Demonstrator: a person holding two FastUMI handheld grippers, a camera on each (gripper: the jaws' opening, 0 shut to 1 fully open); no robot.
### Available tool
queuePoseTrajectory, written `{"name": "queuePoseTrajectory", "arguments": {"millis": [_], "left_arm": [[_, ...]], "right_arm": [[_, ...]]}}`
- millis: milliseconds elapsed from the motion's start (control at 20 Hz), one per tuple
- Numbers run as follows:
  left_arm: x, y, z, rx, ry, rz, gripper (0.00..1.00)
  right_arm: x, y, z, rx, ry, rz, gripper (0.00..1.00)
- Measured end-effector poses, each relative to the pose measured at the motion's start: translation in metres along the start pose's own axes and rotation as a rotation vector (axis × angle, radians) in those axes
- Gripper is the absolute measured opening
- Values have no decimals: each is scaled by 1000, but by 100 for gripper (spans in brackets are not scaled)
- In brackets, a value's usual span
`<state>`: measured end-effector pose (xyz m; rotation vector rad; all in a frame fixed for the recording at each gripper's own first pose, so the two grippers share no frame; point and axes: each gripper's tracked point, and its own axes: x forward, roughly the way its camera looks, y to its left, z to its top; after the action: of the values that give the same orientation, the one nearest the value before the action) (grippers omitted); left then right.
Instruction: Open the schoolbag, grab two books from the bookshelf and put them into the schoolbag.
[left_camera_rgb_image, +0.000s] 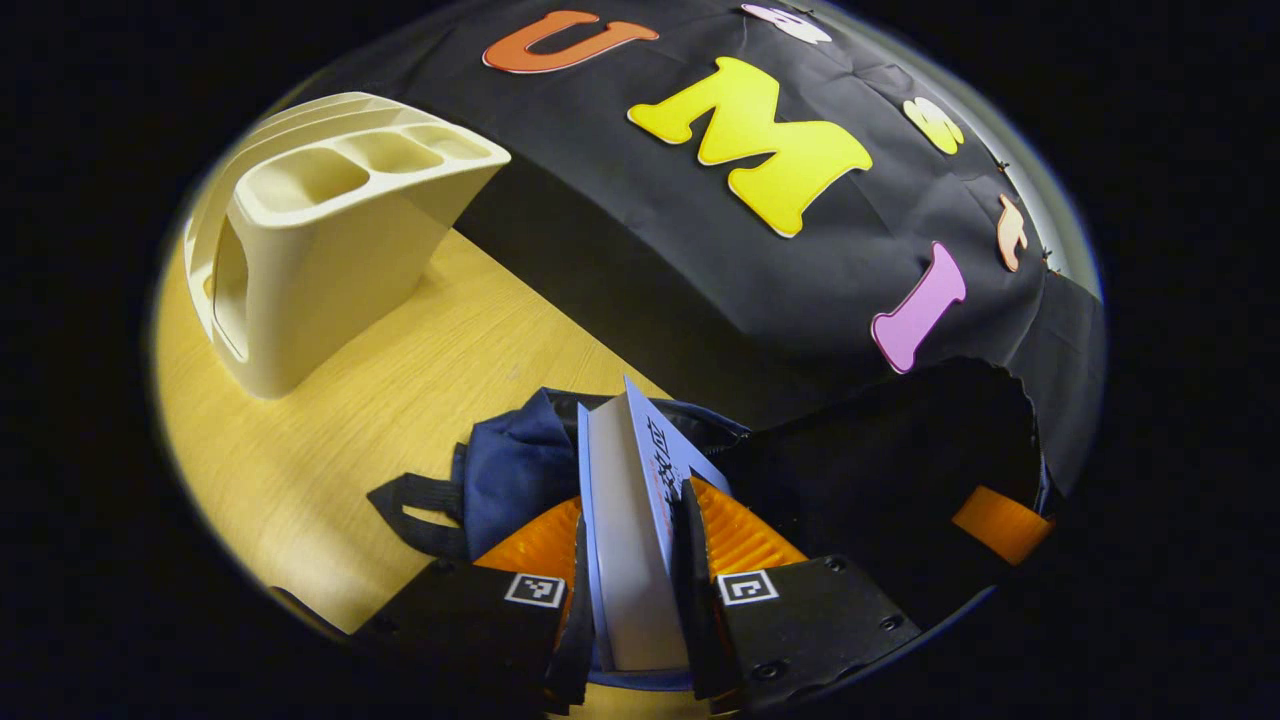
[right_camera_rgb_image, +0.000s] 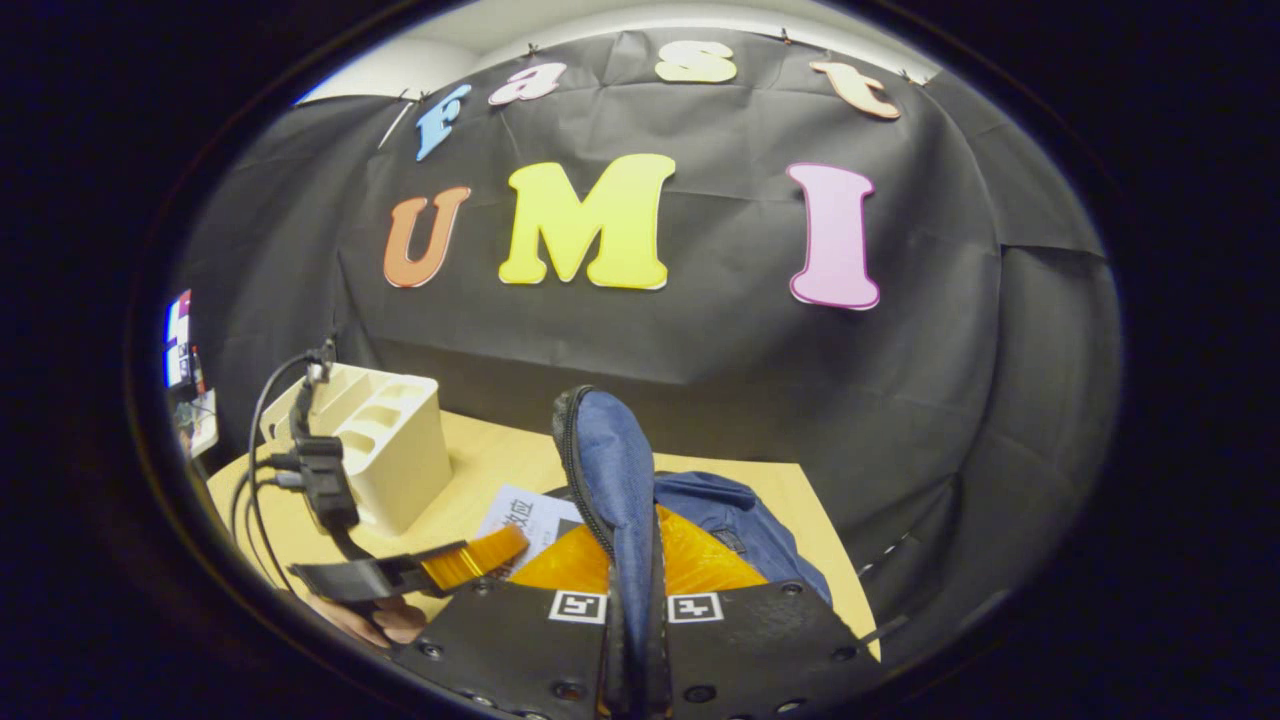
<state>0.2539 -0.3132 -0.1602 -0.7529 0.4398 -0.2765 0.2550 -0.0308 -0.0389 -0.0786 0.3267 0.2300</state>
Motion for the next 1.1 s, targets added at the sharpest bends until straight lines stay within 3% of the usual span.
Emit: {"name": "queuePoseTrajectory", "arguments": {"millis": [500, 800, 900, 950, 1050, 1100], "left_arm": [[34, -38, -31, -64, -31, -10, 43], [33, -45, -48, -18, -53, -16, 45], [37, -37, -48, -8, -15, 6, 48], [38, -31, -50, 37, 18, 33, 58], [34, -29, -50, 122, 45, 34, 72], [30, -26, -50, 159, 56, 48, 75]], "right_arm": [[0, -9, 7, 32, -26, 21, 7], [1, -9, 5, 63, -26, 21, 7], [2, -13, 2, 69, -21, 9, 7], [3, -12, -1, 80, -13, 16, 11], [2, -15, -6, 97, -3, 15, 7], [2, -16, -8, 103, -2, 15, 7]]}}
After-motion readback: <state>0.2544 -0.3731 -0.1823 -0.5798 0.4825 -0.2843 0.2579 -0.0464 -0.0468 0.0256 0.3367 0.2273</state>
